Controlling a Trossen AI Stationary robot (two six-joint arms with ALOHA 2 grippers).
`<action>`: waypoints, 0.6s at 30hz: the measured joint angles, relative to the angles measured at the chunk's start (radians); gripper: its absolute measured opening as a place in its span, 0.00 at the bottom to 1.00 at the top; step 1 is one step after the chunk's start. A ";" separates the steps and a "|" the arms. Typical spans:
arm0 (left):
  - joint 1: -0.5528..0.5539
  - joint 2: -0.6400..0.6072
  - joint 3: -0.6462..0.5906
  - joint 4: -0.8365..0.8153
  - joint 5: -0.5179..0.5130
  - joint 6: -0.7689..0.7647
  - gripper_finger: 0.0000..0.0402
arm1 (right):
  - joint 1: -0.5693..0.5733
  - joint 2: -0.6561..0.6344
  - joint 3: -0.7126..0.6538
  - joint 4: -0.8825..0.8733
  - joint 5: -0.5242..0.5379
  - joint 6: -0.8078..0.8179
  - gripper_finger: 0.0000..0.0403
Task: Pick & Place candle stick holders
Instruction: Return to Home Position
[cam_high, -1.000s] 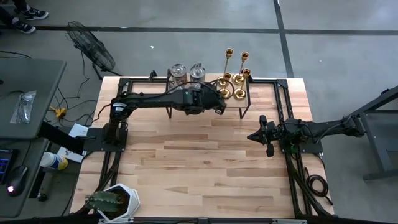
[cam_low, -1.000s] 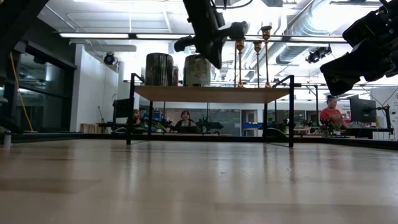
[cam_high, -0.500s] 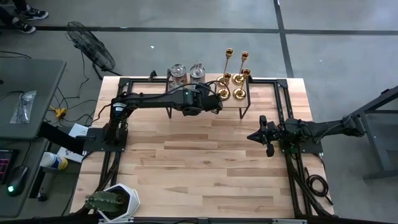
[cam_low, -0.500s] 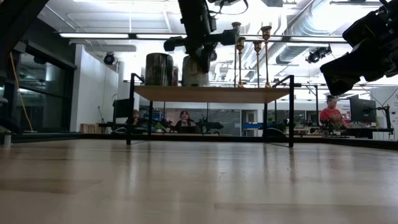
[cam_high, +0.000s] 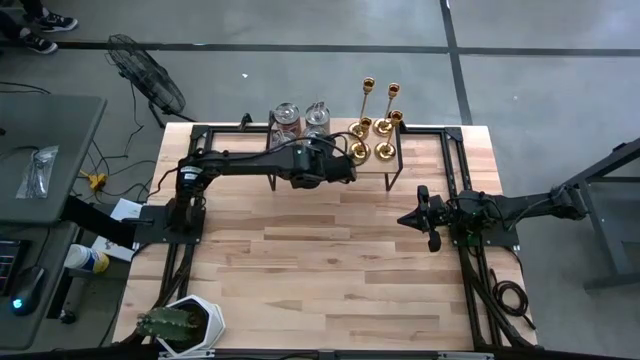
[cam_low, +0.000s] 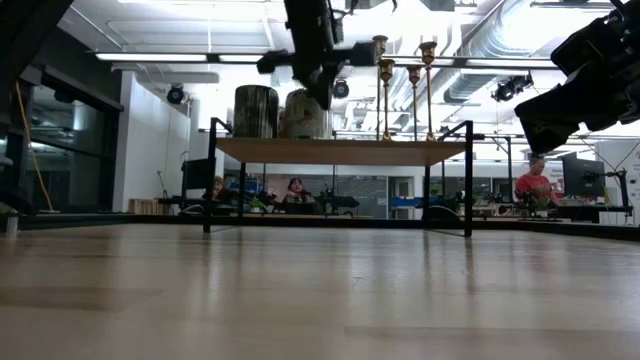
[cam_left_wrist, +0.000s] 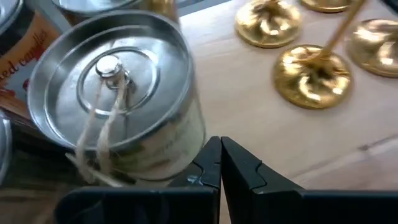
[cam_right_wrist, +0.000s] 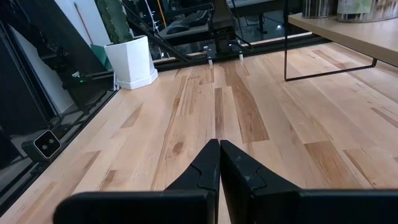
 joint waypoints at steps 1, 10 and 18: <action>-0.003 -0.007 0.003 0.001 -0.001 0.011 0.00 | 0.000 0.000 0.000 0.000 0.000 0.000 0.01; -0.110 -0.093 0.054 -0.001 0.011 0.179 0.00 | 0.000 0.000 0.000 0.000 0.000 0.000 0.01; -0.170 -0.223 -0.086 0.218 0.127 0.495 0.00 | 0.000 0.000 0.000 0.001 0.000 0.000 0.01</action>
